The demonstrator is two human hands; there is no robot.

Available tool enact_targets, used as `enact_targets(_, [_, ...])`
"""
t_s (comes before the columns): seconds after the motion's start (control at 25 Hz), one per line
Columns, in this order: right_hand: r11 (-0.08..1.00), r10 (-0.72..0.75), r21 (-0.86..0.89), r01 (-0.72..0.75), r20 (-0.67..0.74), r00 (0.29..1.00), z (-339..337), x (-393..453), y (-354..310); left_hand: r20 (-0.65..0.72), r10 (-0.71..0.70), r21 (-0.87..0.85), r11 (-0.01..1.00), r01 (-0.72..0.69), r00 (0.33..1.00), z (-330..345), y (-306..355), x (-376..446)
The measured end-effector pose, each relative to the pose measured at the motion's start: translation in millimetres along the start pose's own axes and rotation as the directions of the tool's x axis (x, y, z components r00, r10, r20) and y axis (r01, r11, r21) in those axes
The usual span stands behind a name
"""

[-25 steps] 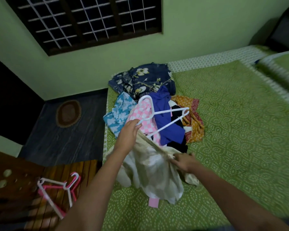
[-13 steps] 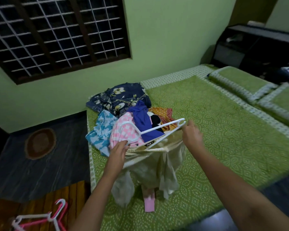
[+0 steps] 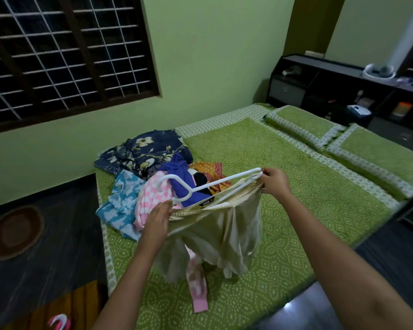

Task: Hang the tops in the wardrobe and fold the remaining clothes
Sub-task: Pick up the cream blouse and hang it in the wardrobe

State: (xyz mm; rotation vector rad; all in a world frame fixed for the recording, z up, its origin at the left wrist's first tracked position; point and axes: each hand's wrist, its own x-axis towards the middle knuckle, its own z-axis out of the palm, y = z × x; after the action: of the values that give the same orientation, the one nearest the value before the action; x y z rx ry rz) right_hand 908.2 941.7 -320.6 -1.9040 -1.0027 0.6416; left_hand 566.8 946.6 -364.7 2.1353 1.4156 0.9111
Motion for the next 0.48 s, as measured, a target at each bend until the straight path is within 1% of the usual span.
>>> enact_targets(0.08, [1.000,0.017,0.005,-0.017,0.037,0.999,-10,-1,3,0.010,0.022,0.005,1.000,-0.022,1.000,2,3,5])
enact_targets(0.12, [0.999,0.007,-0.038,-0.005,0.047,0.999,-15,-2,4,0.010,0.042,-0.002,0.999,-0.042,0.999,3,6,8])
enact_targets(0.2, [0.967,-0.055,-0.247,0.067,0.056,0.997,-23,-2,6,0.022,0.060,-0.032,0.998,-0.059,0.998,6,12,11])
enact_targets(0.28, [0.873,-0.086,-0.472,0.121,0.095,0.992,-30,-2,5,0.055,0.049,-0.052,0.998,-0.046,0.997,10,17,14])
enact_targets(0.32, [0.822,-0.096,-0.551,0.145,0.118,0.988,-33,-3,2,0.061,0.049,-0.058,0.997,-0.046,0.997,12,20,16])
enact_targets(0.4, [0.727,-0.128,-0.656,0.203,0.161,0.979,-34,-3,-4,0.030,0.067,-0.059,0.996,-0.065,0.997,17,25,23])
enact_targets(0.48, [0.676,-0.143,-0.701,0.227,0.178,0.974,-35,-3,-8,-0.010,0.065,-0.060,0.996,-0.065,0.998,20,27,29])
